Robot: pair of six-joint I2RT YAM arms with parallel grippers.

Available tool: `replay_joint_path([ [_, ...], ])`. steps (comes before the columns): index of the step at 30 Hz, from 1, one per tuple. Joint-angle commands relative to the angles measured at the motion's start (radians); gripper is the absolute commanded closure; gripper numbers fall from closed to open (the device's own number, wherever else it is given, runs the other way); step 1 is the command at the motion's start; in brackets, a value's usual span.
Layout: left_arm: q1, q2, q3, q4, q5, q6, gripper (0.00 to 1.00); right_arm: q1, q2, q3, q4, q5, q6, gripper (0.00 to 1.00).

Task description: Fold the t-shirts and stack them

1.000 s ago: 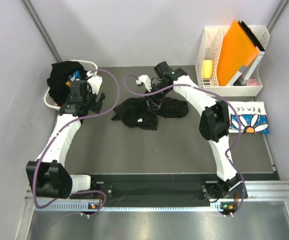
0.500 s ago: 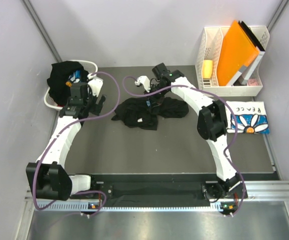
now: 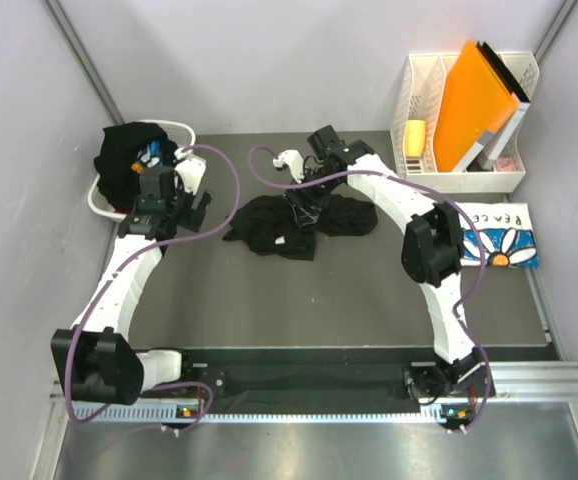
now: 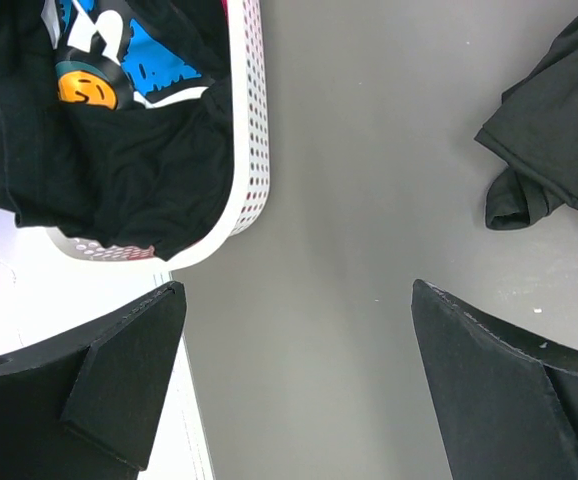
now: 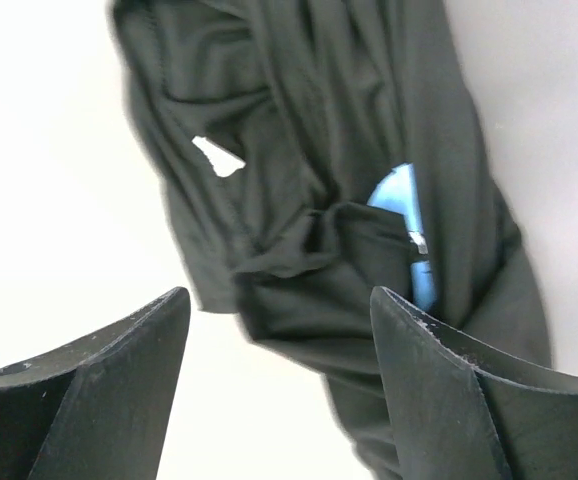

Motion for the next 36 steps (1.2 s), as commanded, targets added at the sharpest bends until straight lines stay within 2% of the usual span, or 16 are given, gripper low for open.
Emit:
replay_joint_path([
  [1, -0.003, -0.017, 0.005, 0.045, 0.021, 0.000, 0.01, 0.012, -0.093, -0.018, 0.006, -0.113, 0.066, 0.27],
  [5, -0.003, -0.010, 0.009, 0.044, 0.025, 0.004, 0.01, 0.027, -0.087, -0.047, 0.019, -0.126, 0.068, 0.27],
  [12, -0.009, -0.005, 0.011, 0.034, 0.021, 0.004, 0.01, 0.033, 0.021, -0.032, 0.058, -0.105, 0.091, 0.31],
  [22, -0.012, -0.031, 0.011, 0.013, 0.013, 0.010, 0.01, 0.027, 0.101, 0.006, 0.135, 0.015, 0.112, 0.39],
  [24, -0.011, -0.039, 0.009, 0.005, 0.011, 0.007, 0.01, 0.025, 0.106, 0.009, 0.160, 0.051, 0.122, 0.44],
  [27, -0.014, -0.050, 0.005, -0.001, 0.010, 0.010, 0.01, 0.025, 0.112, 0.023, 0.177, 0.097, 0.126, 0.67],
  [28, -0.014, -0.050, 0.003, -0.002, 0.011, 0.010, 0.01, 0.025, 0.111, 0.025, 0.178, 0.107, 0.119, 0.86],
  [30, -0.012, -0.050, 0.003, -0.001, 0.013, 0.013, 0.01, 0.024, 0.103, 0.023, 0.180, 0.133, 0.119, 1.00],
  [36, -0.014, -0.036, 0.008, 0.008, 0.021, 0.010, 0.01, 0.007, 0.006, -0.041, 0.215, 0.188, 0.086, 1.00],
])
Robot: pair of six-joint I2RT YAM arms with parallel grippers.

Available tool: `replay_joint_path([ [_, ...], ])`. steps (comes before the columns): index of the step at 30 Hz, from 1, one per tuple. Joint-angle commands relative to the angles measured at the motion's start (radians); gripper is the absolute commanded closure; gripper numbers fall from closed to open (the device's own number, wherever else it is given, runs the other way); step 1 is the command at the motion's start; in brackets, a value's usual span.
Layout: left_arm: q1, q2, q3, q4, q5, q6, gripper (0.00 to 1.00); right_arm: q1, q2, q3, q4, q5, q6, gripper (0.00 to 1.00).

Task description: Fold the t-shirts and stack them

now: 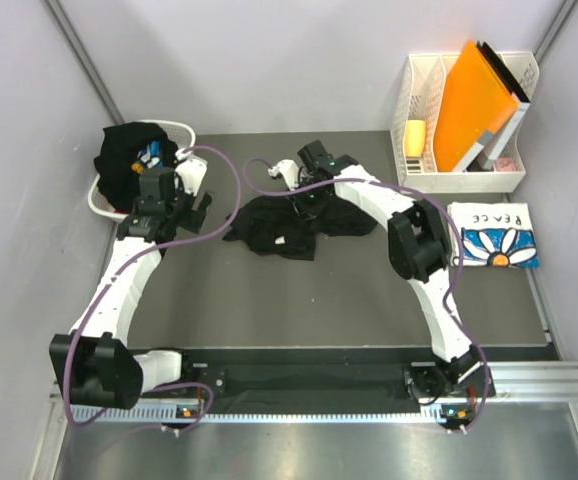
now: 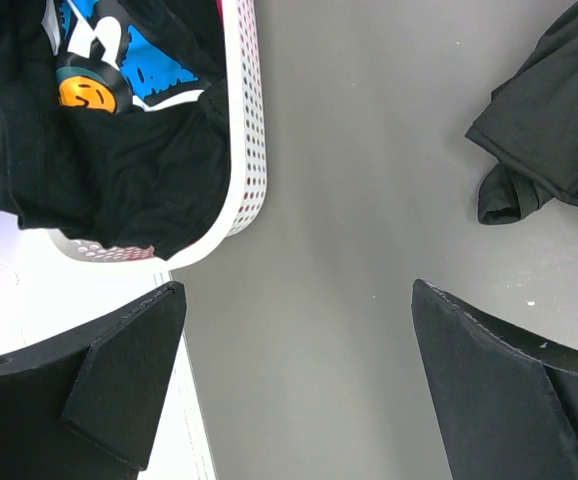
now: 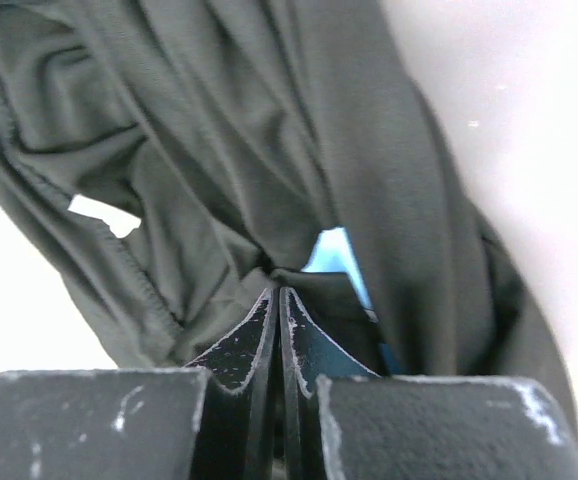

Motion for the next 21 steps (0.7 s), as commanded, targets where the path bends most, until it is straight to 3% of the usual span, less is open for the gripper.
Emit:
replay_joint_path([
  [1, -0.002, -0.013, 0.008, 0.025, 0.016, 0.000, 0.01, -0.016, -0.121, -0.024, 0.067, 0.062, -0.035, 1.00],
  [4, -0.005, -0.009, 0.005, 0.027, 0.027, -0.003, 0.01, -0.022, -0.159, -0.038, 0.062, 0.070, -0.054, 0.97],
  [6, -0.007, -0.006, 0.003, 0.027, 0.033, -0.006, 0.01, -0.021, -0.165, -0.030, 0.029, 0.041, -0.063, 0.62],
  [7, -0.007, -0.006, 0.002, 0.027, 0.033, -0.006, 0.01, -0.021, -0.167, -0.033, 0.016, 0.025, -0.069, 0.37],
  [10, -0.011, -0.006, 0.005, 0.024, 0.035, -0.006, 0.01, -0.016, -0.176, -0.044, -0.014, -0.027, -0.074, 0.20],
  [21, -0.017, 0.011, 0.017, 0.024, 0.023, -0.001, 0.01, 0.042, -0.207, -0.209, -0.082, -0.001, -0.293, 0.18],
])
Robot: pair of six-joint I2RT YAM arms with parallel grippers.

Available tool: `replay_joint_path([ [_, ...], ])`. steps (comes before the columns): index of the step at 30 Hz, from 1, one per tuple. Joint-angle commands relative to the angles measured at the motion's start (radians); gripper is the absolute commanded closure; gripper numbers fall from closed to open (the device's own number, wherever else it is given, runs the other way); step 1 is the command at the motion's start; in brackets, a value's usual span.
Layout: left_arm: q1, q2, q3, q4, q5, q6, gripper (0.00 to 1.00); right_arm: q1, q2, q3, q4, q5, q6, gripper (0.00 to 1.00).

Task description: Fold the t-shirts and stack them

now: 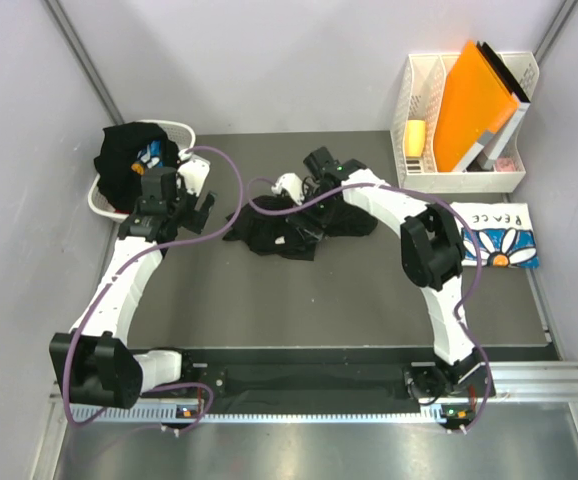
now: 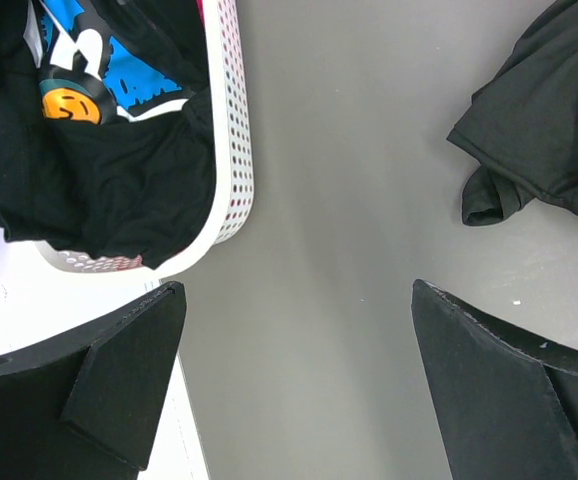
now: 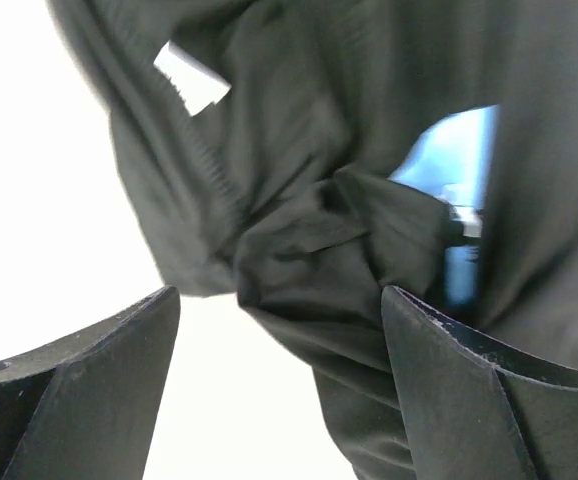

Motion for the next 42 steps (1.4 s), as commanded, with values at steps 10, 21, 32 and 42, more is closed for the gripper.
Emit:
replay_joint_path([
  [10, -0.016, 0.023, 0.028, 0.018, -0.004, -0.012, 0.01, 0.046, -0.025, 0.000, -0.082, 0.080, -0.244, 0.16],
  [21, -0.021, 0.030, 0.025, 0.024, -0.010, -0.012, 0.01, 0.052, 0.010, -0.108, 0.059, 0.180, -0.240, 0.52],
  [32, -0.022, 0.026, 0.017, 0.035, -0.013, -0.001, 0.01, 0.051, 0.004, -0.086, 0.114, 0.235, -0.230, 1.00],
  [42, -0.022, 0.049, 0.015, 0.040, 0.008, -0.004, 0.01, 0.040, -0.142, 0.047, 0.281, 0.382, -0.152, 1.00],
])
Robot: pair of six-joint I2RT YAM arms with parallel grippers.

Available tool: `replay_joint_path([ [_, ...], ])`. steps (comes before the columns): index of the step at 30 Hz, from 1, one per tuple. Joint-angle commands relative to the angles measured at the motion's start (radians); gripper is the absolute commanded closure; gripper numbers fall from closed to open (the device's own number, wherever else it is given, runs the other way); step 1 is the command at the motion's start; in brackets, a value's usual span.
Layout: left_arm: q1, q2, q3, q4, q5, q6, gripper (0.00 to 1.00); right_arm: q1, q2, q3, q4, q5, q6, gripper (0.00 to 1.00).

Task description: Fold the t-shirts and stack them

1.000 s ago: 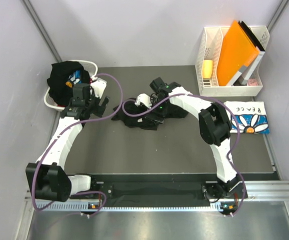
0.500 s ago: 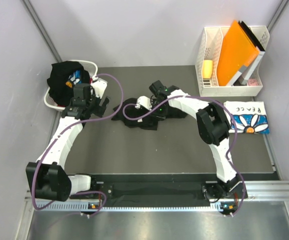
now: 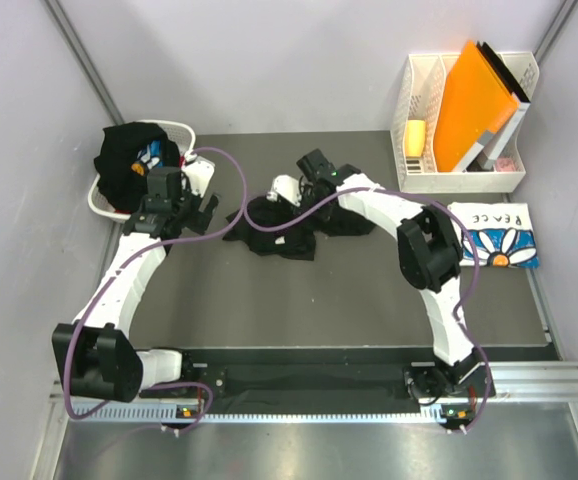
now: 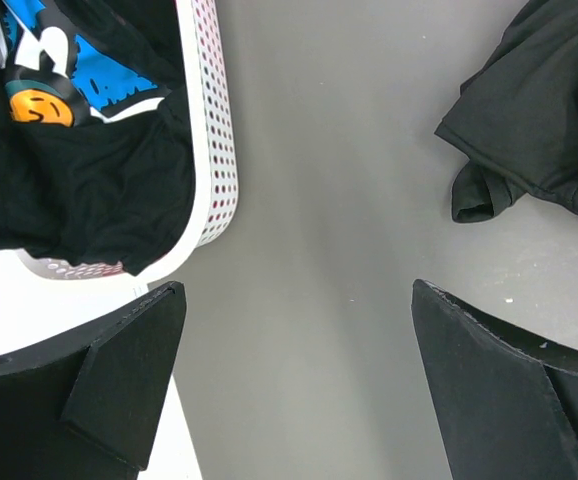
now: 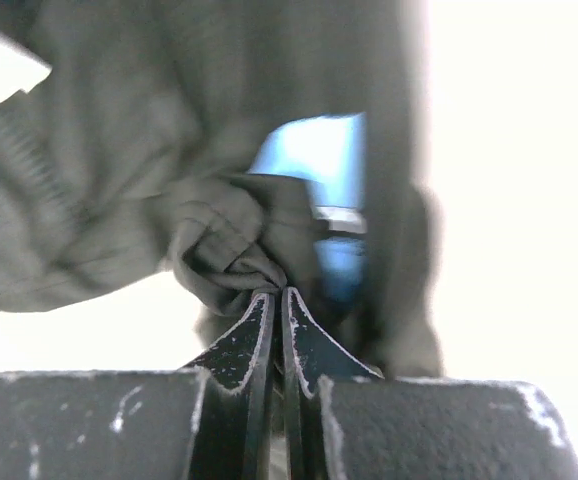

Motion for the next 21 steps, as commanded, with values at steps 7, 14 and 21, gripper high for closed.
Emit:
replay_joint_path([
  [7, -0.010, 0.046, 0.040, 0.045, 0.031, 0.004, 0.01, -0.019, -0.226, 0.163, 0.346, 0.379, 0.009, 1.00],
  [14, -0.020, 0.070, 0.061, 0.050, 0.044, 0.011, 0.01, -0.118, -0.257, 0.143, 0.480, 0.592, -0.088, 1.00],
  [21, -0.027, 0.089, 0.075, 0.054, 0.047, 0.013, 0.01, -0.197, -0.290, 0.074, 0.607, 0.709, -0.166, 1.00],
])
